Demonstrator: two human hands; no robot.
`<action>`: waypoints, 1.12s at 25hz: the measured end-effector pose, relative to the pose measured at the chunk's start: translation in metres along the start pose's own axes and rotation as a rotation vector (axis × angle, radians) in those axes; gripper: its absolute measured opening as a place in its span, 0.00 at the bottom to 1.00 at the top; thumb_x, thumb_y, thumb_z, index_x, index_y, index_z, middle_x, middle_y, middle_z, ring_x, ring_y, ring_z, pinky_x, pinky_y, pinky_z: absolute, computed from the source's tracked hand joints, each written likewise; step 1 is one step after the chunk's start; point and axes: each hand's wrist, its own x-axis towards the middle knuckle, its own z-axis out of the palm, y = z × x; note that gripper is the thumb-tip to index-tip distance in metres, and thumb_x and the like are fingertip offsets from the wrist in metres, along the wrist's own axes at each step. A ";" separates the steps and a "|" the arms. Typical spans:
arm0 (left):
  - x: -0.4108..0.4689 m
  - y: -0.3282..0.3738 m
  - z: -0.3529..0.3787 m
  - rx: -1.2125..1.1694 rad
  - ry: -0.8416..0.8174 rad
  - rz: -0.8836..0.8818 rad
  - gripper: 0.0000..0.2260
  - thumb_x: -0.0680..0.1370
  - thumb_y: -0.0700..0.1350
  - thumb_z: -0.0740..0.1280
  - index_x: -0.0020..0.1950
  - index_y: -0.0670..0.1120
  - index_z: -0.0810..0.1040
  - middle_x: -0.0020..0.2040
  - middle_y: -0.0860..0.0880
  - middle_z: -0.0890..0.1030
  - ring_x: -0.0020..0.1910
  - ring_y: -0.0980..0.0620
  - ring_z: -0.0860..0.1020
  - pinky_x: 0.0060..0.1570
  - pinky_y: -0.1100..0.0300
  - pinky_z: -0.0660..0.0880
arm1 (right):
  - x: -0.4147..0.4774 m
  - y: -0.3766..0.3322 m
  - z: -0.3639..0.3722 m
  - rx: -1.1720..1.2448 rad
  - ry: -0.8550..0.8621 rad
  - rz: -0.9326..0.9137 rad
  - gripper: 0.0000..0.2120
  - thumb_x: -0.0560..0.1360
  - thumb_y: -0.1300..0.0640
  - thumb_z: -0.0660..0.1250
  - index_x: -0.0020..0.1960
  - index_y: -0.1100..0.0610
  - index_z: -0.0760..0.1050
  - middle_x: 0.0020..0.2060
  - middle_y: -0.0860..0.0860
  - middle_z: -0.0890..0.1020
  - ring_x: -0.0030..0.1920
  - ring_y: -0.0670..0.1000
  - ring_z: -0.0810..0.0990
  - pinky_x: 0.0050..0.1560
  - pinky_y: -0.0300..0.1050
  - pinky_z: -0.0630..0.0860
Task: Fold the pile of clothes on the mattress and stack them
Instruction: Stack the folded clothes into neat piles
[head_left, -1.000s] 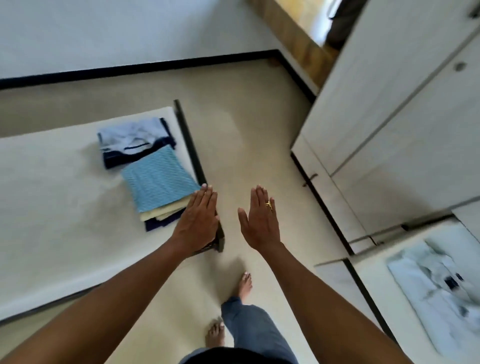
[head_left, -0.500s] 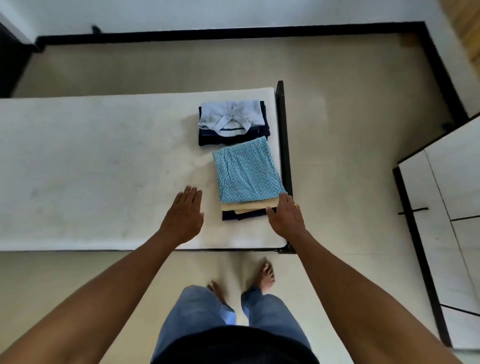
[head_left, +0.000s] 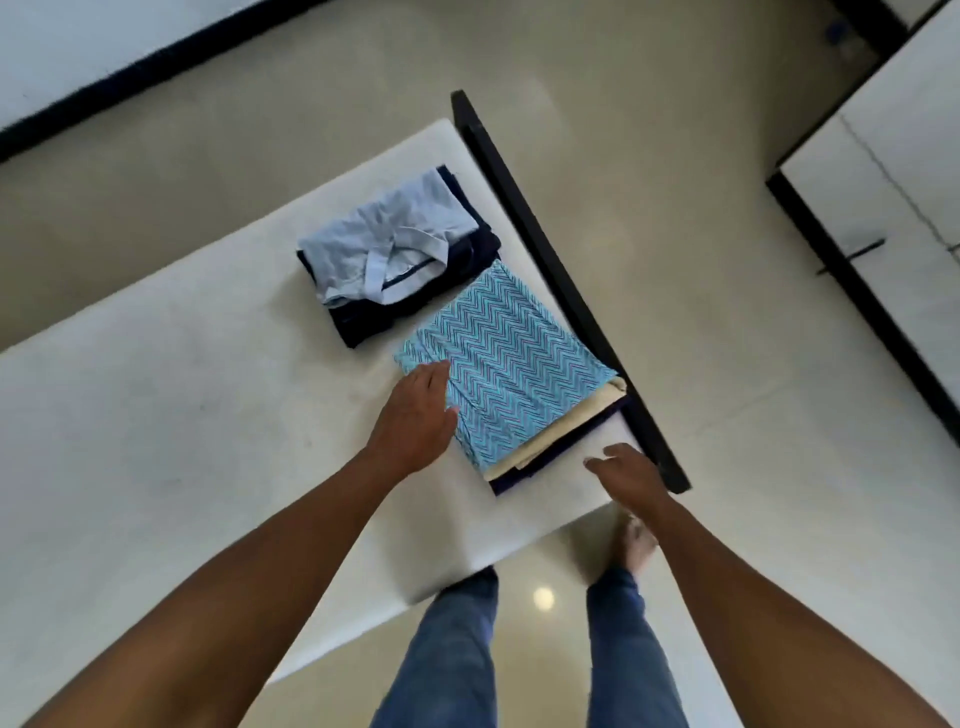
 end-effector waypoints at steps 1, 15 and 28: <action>0.022 -0.016 0.004 0.007 -0.014 0.017 0.28 0.79 0.50 0.65 0.74 0.34 0.69 0.66 0.33 0.76 0.65 0.34 0.76 0.67 0.43 0.73 | 0.009 -0.005 0.010 0.096 -0.002 0.060 0.26 0.79 0.42 0.69 0.71 0.57 0.75 0.66 0.51 0.79 0.69 0.56 0.76 0.68 0.46 0.70; 0.239 -0.104 0.067 -0.664 -0.425 -0.280 0.28 0.67 0.57 0.81 0.65 0.52 0.82 0.55 0.56 0.86 0.52 0.57 0.85 0.62 0.55 0.78 | 0.113 -0.018 0.079 1.375 0.196 0.449 0.34 0.80 0.30 0.59 0.68 0.57 0.75 0.56 0.53 0.83 0.56 0.52 0.82 0.60 0.50 0.78; 0.266 -0.118 0.077 -0.615 -0.459 -0.266 0.38 0.56 0.65 0.84 0.62 0.51 0.84 0.55 0.54 0.87 0.51 0.55 0.86 0.55 0.57 0.80 | 0.125 -0.019 0.112 1.550 0.199 0.233 0.28 0.77 0.33 0.66 0.71 0.47 0.75 0.62 0.48 0.85 0.65 0.54 0.81 0.71 0.59 0.75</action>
